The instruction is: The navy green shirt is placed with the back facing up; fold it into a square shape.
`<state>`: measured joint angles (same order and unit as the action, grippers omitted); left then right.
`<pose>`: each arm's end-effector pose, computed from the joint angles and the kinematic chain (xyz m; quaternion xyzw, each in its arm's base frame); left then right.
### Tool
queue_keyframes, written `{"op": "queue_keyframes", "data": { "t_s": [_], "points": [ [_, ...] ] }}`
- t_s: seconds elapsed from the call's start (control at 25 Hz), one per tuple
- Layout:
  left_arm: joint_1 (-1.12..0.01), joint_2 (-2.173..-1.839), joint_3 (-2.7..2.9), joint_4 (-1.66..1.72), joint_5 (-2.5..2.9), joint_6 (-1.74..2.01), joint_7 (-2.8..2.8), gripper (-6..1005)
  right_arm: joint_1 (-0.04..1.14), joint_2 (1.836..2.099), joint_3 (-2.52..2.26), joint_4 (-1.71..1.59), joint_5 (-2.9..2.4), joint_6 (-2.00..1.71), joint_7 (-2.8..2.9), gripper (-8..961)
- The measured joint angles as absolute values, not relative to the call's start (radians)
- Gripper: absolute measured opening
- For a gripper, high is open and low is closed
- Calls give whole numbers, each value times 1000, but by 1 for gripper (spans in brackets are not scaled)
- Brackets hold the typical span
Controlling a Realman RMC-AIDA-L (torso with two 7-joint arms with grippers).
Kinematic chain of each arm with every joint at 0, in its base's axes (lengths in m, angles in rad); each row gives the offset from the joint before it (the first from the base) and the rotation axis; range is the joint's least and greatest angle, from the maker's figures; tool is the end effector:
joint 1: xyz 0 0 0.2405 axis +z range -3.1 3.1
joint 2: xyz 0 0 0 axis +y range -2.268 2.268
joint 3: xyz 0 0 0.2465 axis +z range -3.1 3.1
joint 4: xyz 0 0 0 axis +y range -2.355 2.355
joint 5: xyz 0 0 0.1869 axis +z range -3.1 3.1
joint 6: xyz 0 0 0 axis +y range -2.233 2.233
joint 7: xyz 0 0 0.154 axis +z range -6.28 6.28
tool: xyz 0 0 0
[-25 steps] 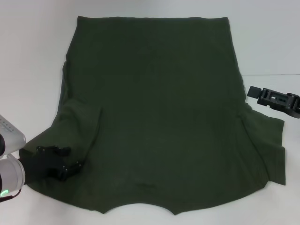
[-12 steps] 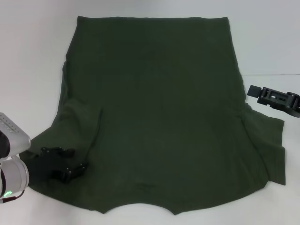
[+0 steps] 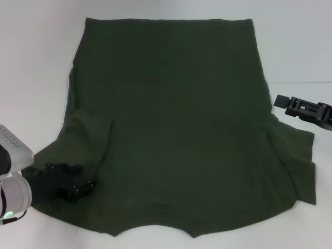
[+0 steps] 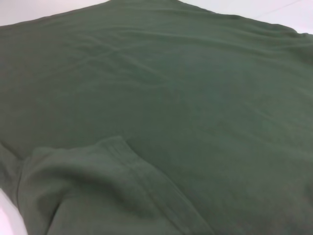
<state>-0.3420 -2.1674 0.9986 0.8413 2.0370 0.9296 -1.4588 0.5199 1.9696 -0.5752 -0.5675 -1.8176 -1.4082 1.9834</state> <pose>-0.3010 0.3231 -0.0258 -0.9072 -0.2593 -0.0535 0.3269 0.2685 0.3479 0.0576 -0.7556 0.5153 0.3625 0.1793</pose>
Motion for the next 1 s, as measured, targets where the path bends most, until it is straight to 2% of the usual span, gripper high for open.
{"op": "queue_keyframes", "data": {
  "t_s": [0.32,0.64,0.84,1.0],
  "points": [
    [-340,-2167,999,861,2070,930,-1487,491,520,1970,-575,-568,-1814,-1410,1983,900],
    [-339,-2168,999,867,2077,926,-1502,287,521,1970,-575,-568,-1811,-1413,1983,899],
    [-337,-2167,999,874,2077,928,-1502,69,522,1969,-575,-568,-1811,-1414,1983,899],
    [-341,-2167,999,874,2077,936,-1503,43,520,1970,-575,-568,-1811,-1411,1983,899]
  ]
}}
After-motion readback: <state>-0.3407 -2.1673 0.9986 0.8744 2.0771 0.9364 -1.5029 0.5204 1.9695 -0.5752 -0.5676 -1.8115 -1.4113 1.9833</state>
